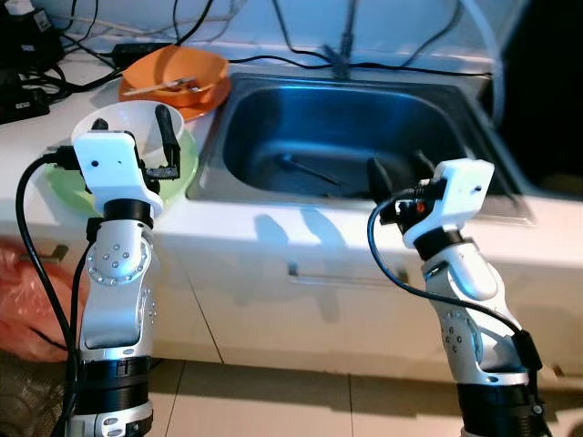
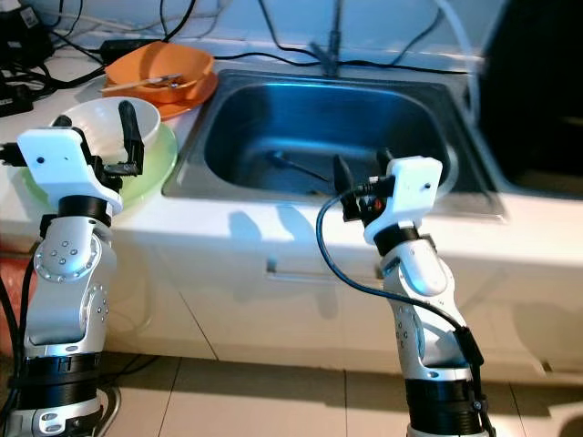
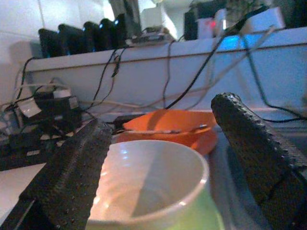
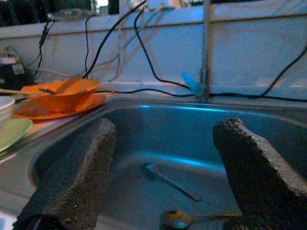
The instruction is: Kitchen organization
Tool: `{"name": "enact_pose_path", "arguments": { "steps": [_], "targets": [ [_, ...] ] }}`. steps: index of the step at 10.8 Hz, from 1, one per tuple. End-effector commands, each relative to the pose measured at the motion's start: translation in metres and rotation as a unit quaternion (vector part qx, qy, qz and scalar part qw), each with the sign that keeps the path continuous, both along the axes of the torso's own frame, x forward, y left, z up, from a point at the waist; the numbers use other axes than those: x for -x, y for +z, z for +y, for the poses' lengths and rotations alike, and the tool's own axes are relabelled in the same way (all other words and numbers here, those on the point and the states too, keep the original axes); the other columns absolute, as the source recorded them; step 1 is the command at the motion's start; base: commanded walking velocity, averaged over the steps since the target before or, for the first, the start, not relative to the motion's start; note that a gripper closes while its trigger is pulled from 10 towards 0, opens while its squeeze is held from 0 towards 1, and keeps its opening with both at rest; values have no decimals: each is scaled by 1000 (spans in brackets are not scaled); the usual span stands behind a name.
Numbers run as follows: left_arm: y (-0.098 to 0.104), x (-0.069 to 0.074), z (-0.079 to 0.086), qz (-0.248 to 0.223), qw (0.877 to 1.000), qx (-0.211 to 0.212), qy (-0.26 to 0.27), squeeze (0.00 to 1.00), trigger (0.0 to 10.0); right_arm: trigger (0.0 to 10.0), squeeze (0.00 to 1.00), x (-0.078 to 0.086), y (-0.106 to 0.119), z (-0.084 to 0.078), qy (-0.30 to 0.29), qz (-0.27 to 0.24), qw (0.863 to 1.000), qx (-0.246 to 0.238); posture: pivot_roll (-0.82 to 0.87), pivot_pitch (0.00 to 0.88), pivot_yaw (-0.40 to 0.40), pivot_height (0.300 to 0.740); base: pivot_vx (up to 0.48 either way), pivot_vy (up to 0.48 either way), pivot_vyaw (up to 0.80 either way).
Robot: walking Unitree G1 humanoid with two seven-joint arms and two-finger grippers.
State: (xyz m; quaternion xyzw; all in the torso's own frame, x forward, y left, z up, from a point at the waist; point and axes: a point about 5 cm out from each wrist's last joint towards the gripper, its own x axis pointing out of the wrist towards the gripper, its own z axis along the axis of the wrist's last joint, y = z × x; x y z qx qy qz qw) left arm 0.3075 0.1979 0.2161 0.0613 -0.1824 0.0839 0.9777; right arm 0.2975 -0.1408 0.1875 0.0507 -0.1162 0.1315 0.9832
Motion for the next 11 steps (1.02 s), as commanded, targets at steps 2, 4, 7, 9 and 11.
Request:
{"name": "enact_pose_path", "arguments": {
  "steps": [2, 4, 7, 9, 11],
  "targets": [
    [9, 1, -3, -20, 1000, -2, -5, 0, 10000, 10000, 0, 1, 2, -2, -3, 2, 1000, -5, 60, 47, -18, 740, 225, 0, 0],
    [8, 0, -5, -14, 1000, -4, -3, 0, 10000, 10000, 0, 1, 1, -1, -3, 3, 1000, -5, 61, 47, -17, 740, 0, 0, 0],
    [8, 1, -2, -11, 1000, -5, 2, 0, 10000, 10000, 0, 1, -1, 1, -1, 7, 1000, -7, 68, 49, -14, 740, 0, 0, 0],
    [-1, -4, 3, 25, 1000, 1, 16, 0, 10000, 10000, 0, 1, -2, 3, 1, 11, 1000, -12, 70, 48, -5, 740, 0, 0, 0],
    [-4, -6, 5, 36, 999, 8, 12, 0, 10000, 10000, 0, 3, -3, 1, -2, 14, 1000, -16, 69, 52, -1, 740, 0, 0, 0]
  ]
}}
